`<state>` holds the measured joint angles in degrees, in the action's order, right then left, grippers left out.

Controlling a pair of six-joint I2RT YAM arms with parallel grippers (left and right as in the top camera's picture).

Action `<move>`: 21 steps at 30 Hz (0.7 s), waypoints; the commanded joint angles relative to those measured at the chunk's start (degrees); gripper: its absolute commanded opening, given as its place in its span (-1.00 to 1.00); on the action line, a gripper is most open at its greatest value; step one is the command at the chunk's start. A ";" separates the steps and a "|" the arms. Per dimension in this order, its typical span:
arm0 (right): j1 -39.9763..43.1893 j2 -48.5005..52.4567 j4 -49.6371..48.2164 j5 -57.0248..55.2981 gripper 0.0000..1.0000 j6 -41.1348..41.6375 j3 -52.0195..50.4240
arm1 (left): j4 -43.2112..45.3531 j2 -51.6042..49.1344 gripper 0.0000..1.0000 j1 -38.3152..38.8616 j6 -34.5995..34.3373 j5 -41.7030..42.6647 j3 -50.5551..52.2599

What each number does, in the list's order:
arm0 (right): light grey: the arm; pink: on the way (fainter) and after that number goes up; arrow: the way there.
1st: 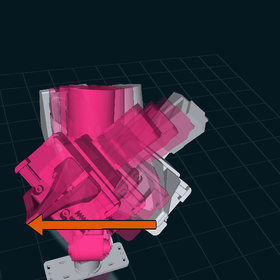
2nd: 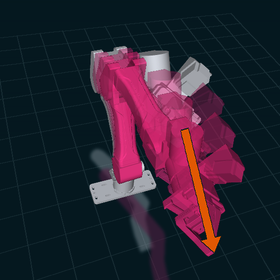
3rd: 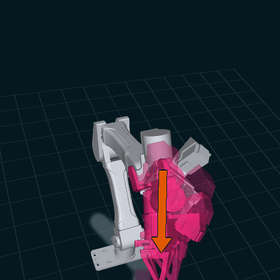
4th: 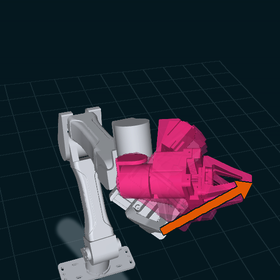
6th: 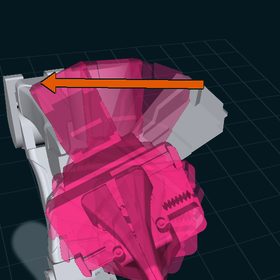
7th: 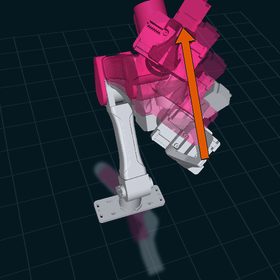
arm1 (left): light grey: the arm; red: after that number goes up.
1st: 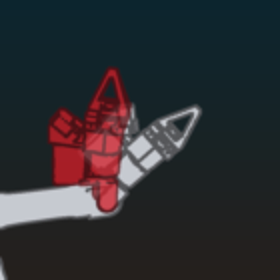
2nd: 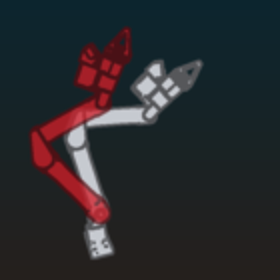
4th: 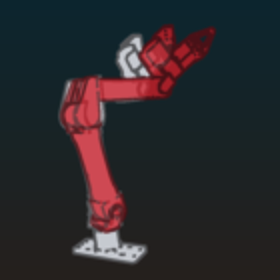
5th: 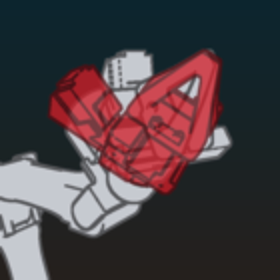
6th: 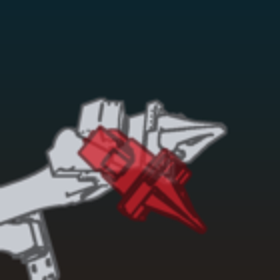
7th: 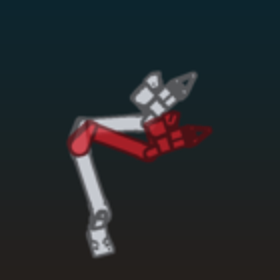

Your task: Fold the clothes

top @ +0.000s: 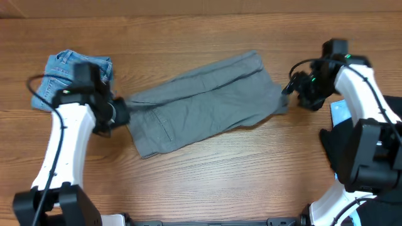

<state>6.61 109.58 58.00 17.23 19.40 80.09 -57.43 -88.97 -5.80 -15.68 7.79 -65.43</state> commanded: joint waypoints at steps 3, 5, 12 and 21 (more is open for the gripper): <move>-1.03 -1.11 -12.11 3.37 -0.21 0.35 -8.98 | 4.63 -2.10 -0.29 3.69 1.62 2.71 7.43; -0.81 -1.14 -14.12 1.60 -0.92 0.37 -9.07 | 6.80 -2.51 -0.31 4.44 1.60 2.69 8.87; 2.84 -3.02 -0.07 -13.64 -0.79 3.37 -0.24 | 6.64 -6.51 -0.28 5.90 1.60 3.26 11.06; 2.86 -4.85 10.84 -2.34 -0.28 -0.63 4.09 | 10.51 -7.91 -0.86 5.44 2.29 14.32 9.07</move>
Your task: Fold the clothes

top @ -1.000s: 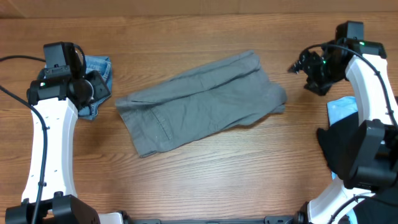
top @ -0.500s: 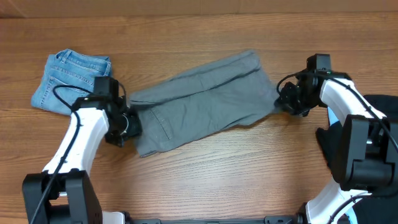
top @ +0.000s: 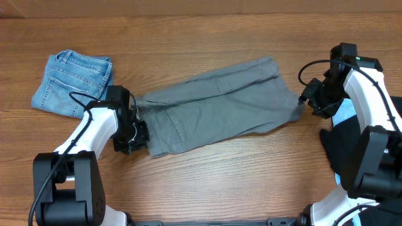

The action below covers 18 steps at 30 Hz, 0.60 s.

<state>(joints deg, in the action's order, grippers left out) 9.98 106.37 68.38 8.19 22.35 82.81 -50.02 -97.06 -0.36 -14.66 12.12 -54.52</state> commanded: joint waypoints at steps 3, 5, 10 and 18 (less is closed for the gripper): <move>-1.09 -1.64 -1.49 17.18 -0.62 -8.96 1.38 | 5.92 0.22 -0.92 0.09 2.69 11.02 -4.98; -1.88 -1.62 -4.90 20.28 -0.92 -8.79 1.03 | 8.20 0.20 -0.92 0.09 3.08 10.51 -5.99; -6.10 -0.20 -21.07 11.93 -0.92 2.75 -3.37 | 8.31 -0.13 -0.92 0.09 2.95 9.49 -5.99; -14.62 13.29 -43.91 10.51 -0.92 21.42 -6.14 | 4.90 -0.13 -0.92 0.09 4.57 8.72 -5.99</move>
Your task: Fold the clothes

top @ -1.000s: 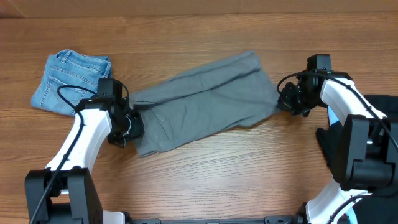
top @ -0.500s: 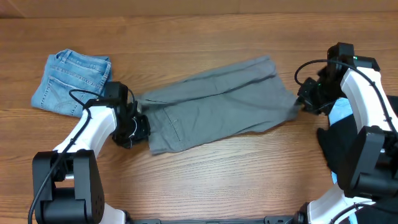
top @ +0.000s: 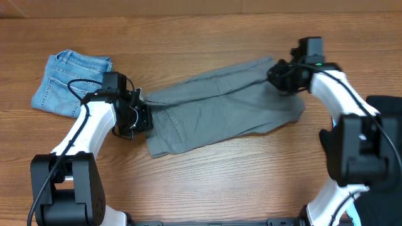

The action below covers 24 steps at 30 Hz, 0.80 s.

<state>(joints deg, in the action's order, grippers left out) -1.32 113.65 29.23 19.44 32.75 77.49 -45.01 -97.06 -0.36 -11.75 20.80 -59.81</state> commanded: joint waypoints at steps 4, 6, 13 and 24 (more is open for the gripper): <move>-7.45 12.46 -35.47 12.13 -0.92 19.82 -0.83 | -0.61 -0.11 -0.92 0.11 1.66 0.02 -0.70; -7.69 12.48 -51.95 19.78 -0.93 20.85 -0.81 | -0.59 -0.11 -0.92 0.13 1.64 0.04 -0.70; -1.79 8.79 -56.70 40.22 -0.92 23.85 0.87 | 0.28 -0.13 -0.86 0.13 1.66 -0.90 -0.70; 3.56 8.72 -10.69 18.21 -0.92 12.81 0.83 | 0.74 -0.13 -0.84 0.13 1.73 -1.75 -0.70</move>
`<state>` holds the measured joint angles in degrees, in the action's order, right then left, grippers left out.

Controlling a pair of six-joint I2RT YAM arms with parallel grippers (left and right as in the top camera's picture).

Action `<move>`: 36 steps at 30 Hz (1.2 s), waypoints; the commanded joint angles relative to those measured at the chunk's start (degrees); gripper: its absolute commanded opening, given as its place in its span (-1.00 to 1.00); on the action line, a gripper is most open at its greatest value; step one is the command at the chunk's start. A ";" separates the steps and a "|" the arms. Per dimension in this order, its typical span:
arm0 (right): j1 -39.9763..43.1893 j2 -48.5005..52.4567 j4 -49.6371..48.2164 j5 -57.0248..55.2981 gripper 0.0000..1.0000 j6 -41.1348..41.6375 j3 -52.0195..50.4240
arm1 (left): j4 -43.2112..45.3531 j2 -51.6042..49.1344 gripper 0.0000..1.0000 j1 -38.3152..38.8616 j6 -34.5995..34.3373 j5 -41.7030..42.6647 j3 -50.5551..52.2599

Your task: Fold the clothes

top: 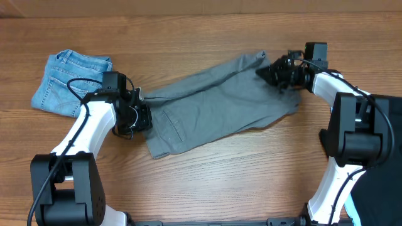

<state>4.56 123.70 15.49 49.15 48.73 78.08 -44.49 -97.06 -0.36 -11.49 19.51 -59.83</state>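
Note:
A grey pair of shorts (217,107) lies spread across the middle of the table, running from lower left to upper right. My left gripper (142,115) sits at its left end, at the waist; whether it grips the cloth cannot be told from above. At the upper right corner of the cloth, my right gripper (271,72) appears shut on the grey fabric, which bunches there. A folded pair of blue jeans (71,82) rests at the far left.
The wooden table (201,182) carries the clothes. A dark object and a light blue item (359,112) lie at the right edge behind the right arm. The left arm's cable loops over the jeans' right edge.
My right gripper stays at the top right corner of the shorts and has shifted slightly left and up; the right edge of the cloth has drawn in leftwards. The left arm has barely moved.
First my left gripper was at the shorts' left end and my right at their right end. Then both had shifted right with the cloth. After that my right gripper was at the top right corner, where it is now with the fabric bunched.

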 commanded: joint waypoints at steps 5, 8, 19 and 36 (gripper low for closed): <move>-11.17 -0.39 -9.16 -25.49 -0.92 1.01 0.15 | 0.17 -0.13 -0.84 0.13 1.44 -0.44 -0.68; -14.75 -0.26 -28.85 -24.68 -0.92 0.98 0.31 | -0.92 -0.11 -0.82 0.13 1.44 -0.42 -0.68; -6.23 -14.67 -0.24 -20.61 -0.92 -15.61 0.79 | 5.81 -0.11 -0.92 0.92 5.14 4.35 -4.55; -16.20 -17.11 26.01 -26.23 -0.85 -20.72 -8.02 | 21.97 -5.22 -0.92 16.83 17.55 -11.65 -5.92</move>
<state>-9.89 104.90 43.44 23.57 28.23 72.58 -23.07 -98.17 16.73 1.06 15.42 -64.90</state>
